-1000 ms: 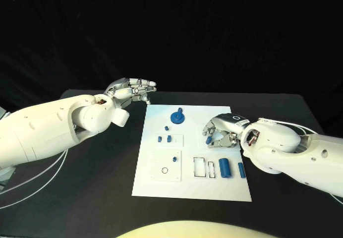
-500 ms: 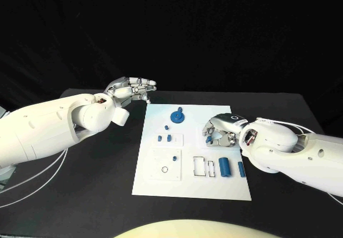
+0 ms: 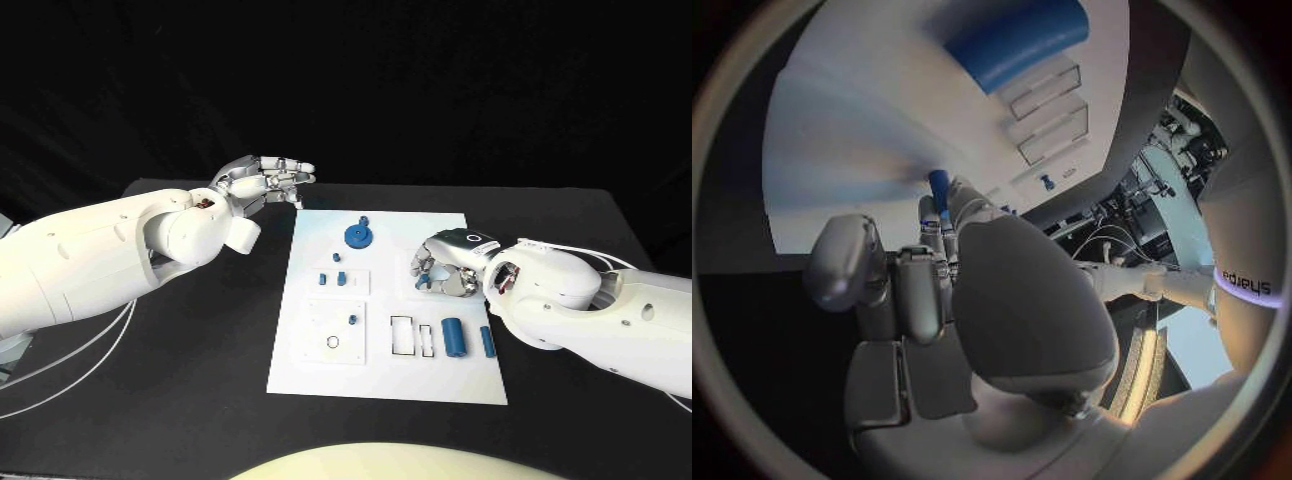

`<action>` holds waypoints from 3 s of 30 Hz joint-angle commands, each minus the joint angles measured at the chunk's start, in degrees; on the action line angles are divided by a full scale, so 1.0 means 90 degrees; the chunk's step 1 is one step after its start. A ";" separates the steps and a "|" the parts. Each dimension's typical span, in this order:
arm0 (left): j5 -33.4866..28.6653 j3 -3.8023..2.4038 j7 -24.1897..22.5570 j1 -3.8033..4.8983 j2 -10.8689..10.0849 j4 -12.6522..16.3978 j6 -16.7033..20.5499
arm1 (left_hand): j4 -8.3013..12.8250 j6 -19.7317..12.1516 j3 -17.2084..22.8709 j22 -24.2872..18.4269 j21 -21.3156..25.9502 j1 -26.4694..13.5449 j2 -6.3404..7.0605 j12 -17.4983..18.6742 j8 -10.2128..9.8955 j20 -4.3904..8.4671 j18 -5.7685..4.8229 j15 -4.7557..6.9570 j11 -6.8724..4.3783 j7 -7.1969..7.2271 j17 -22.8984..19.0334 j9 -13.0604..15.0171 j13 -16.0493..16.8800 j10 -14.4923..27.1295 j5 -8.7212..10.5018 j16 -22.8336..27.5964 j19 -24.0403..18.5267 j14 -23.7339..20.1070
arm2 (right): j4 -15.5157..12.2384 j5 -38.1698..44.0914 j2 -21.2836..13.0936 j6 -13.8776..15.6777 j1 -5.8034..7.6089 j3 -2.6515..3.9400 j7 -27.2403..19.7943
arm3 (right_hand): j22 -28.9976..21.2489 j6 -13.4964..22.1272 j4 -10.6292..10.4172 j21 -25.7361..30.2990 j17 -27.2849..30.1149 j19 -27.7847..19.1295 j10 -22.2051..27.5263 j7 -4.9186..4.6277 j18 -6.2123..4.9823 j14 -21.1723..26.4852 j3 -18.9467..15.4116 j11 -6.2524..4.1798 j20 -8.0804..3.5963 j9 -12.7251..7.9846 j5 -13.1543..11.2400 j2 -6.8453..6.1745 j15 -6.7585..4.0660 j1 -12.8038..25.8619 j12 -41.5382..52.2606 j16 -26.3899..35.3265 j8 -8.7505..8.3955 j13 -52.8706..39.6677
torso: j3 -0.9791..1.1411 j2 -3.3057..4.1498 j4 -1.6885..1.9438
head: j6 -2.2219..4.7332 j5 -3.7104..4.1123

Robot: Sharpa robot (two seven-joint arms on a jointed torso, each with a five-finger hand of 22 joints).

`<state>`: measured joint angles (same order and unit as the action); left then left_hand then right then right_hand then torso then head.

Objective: Assemble the parts on the task board

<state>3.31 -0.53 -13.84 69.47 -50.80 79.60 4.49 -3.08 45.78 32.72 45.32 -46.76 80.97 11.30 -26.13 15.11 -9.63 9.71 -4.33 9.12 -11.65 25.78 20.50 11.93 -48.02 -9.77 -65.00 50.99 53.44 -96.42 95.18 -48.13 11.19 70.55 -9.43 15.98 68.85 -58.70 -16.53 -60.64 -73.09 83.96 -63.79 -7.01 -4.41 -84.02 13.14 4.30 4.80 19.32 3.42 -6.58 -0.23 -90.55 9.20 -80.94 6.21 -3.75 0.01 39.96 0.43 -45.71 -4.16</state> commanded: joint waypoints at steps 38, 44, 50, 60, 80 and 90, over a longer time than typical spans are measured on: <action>0.0013 -0.0004 0.0008 0.0007 0.0026 -0.0018 -0.0145 | -0.0055 -0.0074 -0.0058 -0.0026 0.0062 -0.0114 -0.0012 -0.0036 -0.0010 -0.0033 0.0089 -0.0052 0.0005 -0.0115 -0.0011 -0.0011 -0.0019 0.0088 -0.0006 0.0032 0.0013 -0.0005 | -0.0367 -0.0432 -0.0243 0.0709 0.0008 0.0024 -0.0028 | 0.0416 -0.0536 0.0590 -0.0468 -0.0203 0.0278 -0.1204 0.0067 -0.0027 -0.0326 0.1954 -0.0211 -0.0187 0.0460 -0.0037 -0.0258 -0.0223 0.0339 -0.0273 -0.0161 0.0557 -0.0131 | -0.0008 -0.0016 0.0000 | -0.0034 -0.0002; 0.0013 -0.0004 0.0012 0.0007 0.0041 -0.0038 -0.0146 | -0.0055 -0.0074 -0.0058 -0.0026 0.0062 -0.0114 -0.0012 -0.0036 -0.0010 -0.0033 0.0089 -0.0052 0.0005 -0.0115 -0.0011 -0.0011 -0.0019 0.0088 -0.0006 0.0032 0.0013 -0.0005 | -0.0797 -0.0652 -0.0435 0.0653 0.0153 0.0041 -0.0003 | 0.0437 -0.0511 0.0681 -0.0484 -0.0214 0.0276 -0.1236 0.0068 -0.0024 -0.0328 0.2065 -0.0211 -0.0188 0.0533 -0.0037 -0.0296 -0.0222 0.0452 -0.0326 -0.0167 0.0614 -0.0144 | -0.0007 -0.0021 -0.0013 | -0.0025 -0.0011; 0.0013 -0.0004 0.0025 0.0006 0.0072 -0.0051 -0.0162 | -0.0053 -0.0077 -0.0058 -0.0030 0.0067 -0.0111 -0.0011 -0.0039 -0.0009 -0.0033 0.0090 -0.0052 0.0004 -0.0115 -0.0012 -0.0011 -0.0022 0.0094 -0.0007 0.0030 0.0014 -0.0006 | -0.1106 -0.0657 -0.0350 0.0620 0.0196 0.0043 -0.0002 | 0.0441 -0.0509 0.0704 -0.0486 -0.0215 0.0276 -0.1246 0.0071 -0.0024 -0.0328 0.2088 -0.0213 -0.0189 0.0551 -0.0036 -0.0302 -0.0223 0.0477 -0.0338 -0.0168 0.0630 -0.0148 | 0.0002 -0.0017 -0.0010 | -0.0020 -0.0040; 0.0013 -0.0003 0.0027 0.0004 0.0126 -0.0082 -0.0177 | -0.0051 -0.0080 -0.0059 -0.0031 0.0070 -0.0109 -0.0009 -0.0038 -0.0009 -0.0033 0.0091 -0.0052 0.0005 -0.0115 -0.0012 -0.0011 -0.0024 0.0101 -0.0007 0.0030 0.0015 -0.0007 | -0.1229 0.0002 0.0241 0.0687 0.0002 0.0024 -0.0092 | 0.0440 -0.0496 0.0739 -0.0480 -0.0209 0.0273 -0.1253 0.0071 -0.0025 -0.0326 0.2126 -0.0214 -0.0190 0.0573 -0.0033 -0.0305 -0.0225 0.0503 -0.0356 -0.0165 0.0645 -0.0151 | -0.0004 -0.0012 -0.0003 | -0.0062 -0.0177; 0.0013 0.0000 0.0036 0.0004 0.0155 -0.0081 -0.0196 | -0.0049 -0.0083 -0.0058 -0.0034 0.0073 -0.0105 -0.0009 -0.0040 -0.0008 -0.0034 0.0091 -0.0051 0.0005 -0.0115 -0.0013 -0.0011 -0.0026 0.0108 -0.0008 0.0029 0.0016 -0.0007 | -0.0736 0.0664 0.1292 0.0705 -0.0746 -0.0018 -0.0195 | 0.0428 -0.0465 0.0810 -0.0453 -0.0192 0.0267 -0.1258 0.0062 -0.0030 -0.0321 0.2201 -0.0209 -0.0190 0.0610 -0.0027 -0.0310 -0.0223 0.0552 -0.0393 -0.0156 0.0667 -0.0156 | -0.0004 0.0003 0.0007 | -0.0136 -0.0365; 0.0013 0.0000 0.0046 0.0004 0.0153 -0.0079 -0.0210 | -0.0049 -0.0083 -0.0058 -0.0034 0.0073 -0.0105 -0.0009 -0.0040 -0.0008 -0.0034 0.0091 -0.0051 0.0005 -0.0115 -0.0013 -0.0011 -0.0026 0.0108 -0.0008 0.0029 0.0016 -0.0007 | -0.0605 0.0758 0.1426 0.0632 -0.0833 -0.0039 -0.0145 | 0.0436 -0.0457 0.0828 -0.0463 -0.0194 0.0268 -0.1259 0.0059 -0.0028 -0.0320 0.2219 -0.0206 -0.0189 0.0620 -0.0024 -0.0314 -0.0221 0.0567 -0.0403 -0.0156 0.0672 -0.0158 | 0.0000 0.0007 -0.0007 | -0.0180 -0.0413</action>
<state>3.36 -0.49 -13.20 69.44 -49.51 78.76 3.66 -3.40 45.37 32.40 45.10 -46.31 80.50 11.32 -26.13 15.11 -9.63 9.71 -4.33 9.31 -11.65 25.74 20.48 11.75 -47.41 -9.77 -65.00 50.99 53.43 -101.96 100.26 -35.41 17.49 63.18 -9.76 14.77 72.71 -62.73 -9.12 -64.88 -74.85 83.90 -71.77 -6.01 -4.41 -83.84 32.94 5.32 3.40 20.95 3.01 -10.11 -1.84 -85.49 5.63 -82.15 12.08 -5.12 -0.02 40.01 0.41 -47.24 -7.79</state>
